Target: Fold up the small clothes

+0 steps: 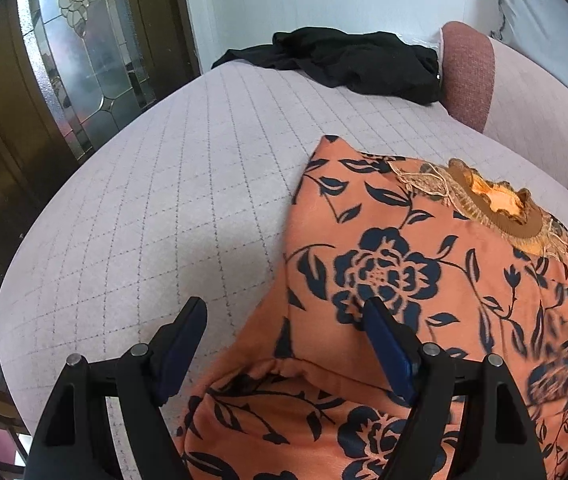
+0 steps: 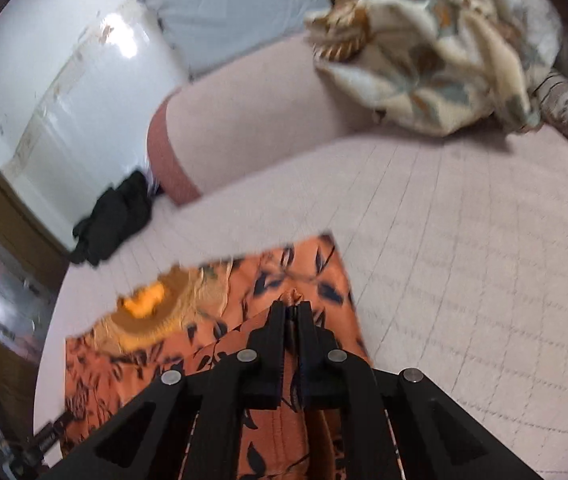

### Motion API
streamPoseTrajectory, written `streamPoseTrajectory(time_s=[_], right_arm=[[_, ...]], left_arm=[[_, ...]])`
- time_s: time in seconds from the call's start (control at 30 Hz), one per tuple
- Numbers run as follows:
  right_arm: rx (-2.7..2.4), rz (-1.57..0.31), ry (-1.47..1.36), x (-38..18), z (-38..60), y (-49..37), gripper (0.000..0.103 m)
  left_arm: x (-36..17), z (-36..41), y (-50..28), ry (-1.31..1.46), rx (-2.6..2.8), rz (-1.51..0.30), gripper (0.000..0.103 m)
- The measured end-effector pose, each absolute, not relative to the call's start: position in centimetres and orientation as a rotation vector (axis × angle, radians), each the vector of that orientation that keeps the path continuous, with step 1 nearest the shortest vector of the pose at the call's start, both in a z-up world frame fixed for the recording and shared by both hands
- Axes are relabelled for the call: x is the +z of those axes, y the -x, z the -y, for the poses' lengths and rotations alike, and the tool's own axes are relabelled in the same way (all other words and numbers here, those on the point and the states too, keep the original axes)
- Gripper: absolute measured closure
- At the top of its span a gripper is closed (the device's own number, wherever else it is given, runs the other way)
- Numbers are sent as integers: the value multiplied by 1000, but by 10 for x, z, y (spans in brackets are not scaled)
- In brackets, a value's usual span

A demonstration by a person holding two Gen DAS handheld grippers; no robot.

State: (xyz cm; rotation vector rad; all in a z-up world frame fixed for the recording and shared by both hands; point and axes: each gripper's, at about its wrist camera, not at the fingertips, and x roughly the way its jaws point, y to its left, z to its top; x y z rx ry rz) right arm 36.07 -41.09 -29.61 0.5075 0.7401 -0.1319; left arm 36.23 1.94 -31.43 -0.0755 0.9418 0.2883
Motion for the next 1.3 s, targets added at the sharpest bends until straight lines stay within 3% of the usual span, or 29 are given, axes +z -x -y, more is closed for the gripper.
streamPoseTrajectory(time_s=[0.23,0.57,0.73,0.9,1.0,1.17,1.3], right_arm=[[-158,-950,-666,-355,436,-373,93],[-162,-785,-618,-295,445,-339,91],[27,-896,-602,-305,400,-354,91],[114,-1009,-552,-329,349,-374,91],[96,-1125,-484,-356,328,-382,90],[114,-1068,-519,-343,330,-380,90],[187,-1013,-536,-338,314,-385,90]], left_arm=[[-320,-16,-366,53,304,-959,22],[-307,14,-360,-34,211,-885,22],[-323,27,-367,-84,185,-959,22],[-335,26,-373,-70,219,-1003,7],[-331,23,-370,-50,225,-998,7],[-311,24,-365,-32,215,-912,7],[-324,36,-372,-70,178,-961,7]])
